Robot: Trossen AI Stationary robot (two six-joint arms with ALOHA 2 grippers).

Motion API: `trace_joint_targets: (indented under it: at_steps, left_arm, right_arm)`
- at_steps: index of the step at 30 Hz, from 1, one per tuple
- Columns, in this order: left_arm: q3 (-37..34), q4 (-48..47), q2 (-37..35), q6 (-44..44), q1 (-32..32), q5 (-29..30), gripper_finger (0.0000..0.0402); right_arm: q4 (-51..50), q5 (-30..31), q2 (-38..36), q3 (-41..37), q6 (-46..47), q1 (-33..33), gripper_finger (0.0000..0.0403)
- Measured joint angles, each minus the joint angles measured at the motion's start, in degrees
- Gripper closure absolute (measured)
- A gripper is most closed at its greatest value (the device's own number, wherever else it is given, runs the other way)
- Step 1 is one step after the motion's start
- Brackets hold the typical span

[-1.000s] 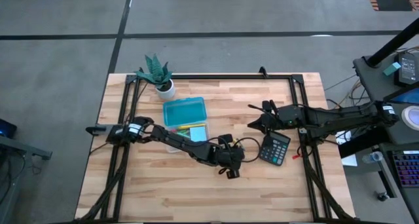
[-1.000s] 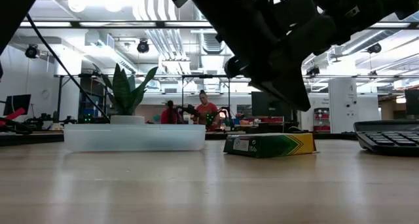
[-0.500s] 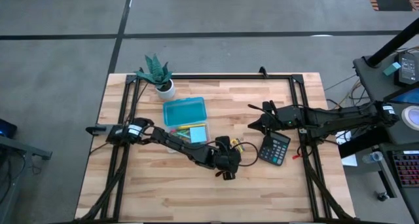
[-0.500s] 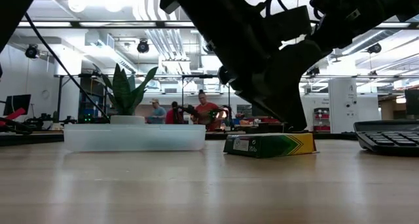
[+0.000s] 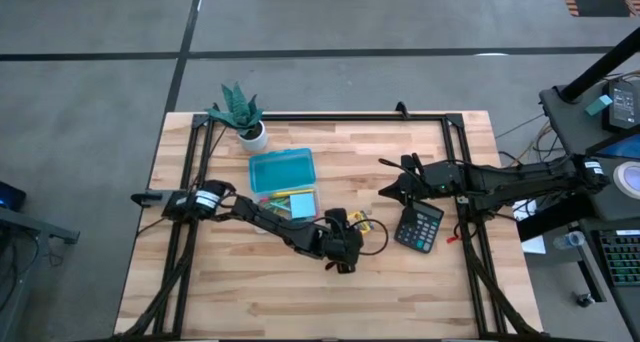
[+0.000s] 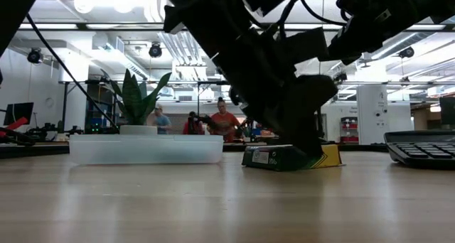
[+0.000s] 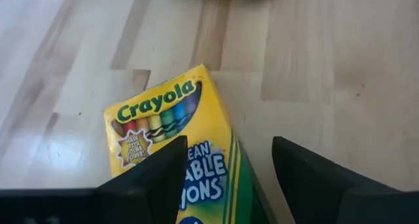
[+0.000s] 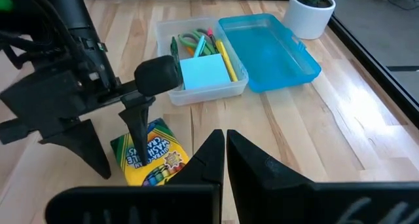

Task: Pack school essentials
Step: Put the yellow crayon box into the blue supply box

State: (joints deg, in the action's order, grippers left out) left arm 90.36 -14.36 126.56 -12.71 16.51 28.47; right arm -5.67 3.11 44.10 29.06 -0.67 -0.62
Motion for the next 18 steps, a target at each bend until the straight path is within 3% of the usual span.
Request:
trace_joint_targets:
  at_steps: [6,18]
  left_arm:
    - [-1.3,0.3,0.0,0.0,0.0,0.6,0.0233]
    - [-1.3,-0.1,-0.1,0.1,0.1,0.6,0.0354]
  right_arm:
    - [0.0,0.0,0.0,0.0,0.0,0.0,0.0394]
    - [0.0,0.0,0.0,0.0,0.0,0.0,0.0394]
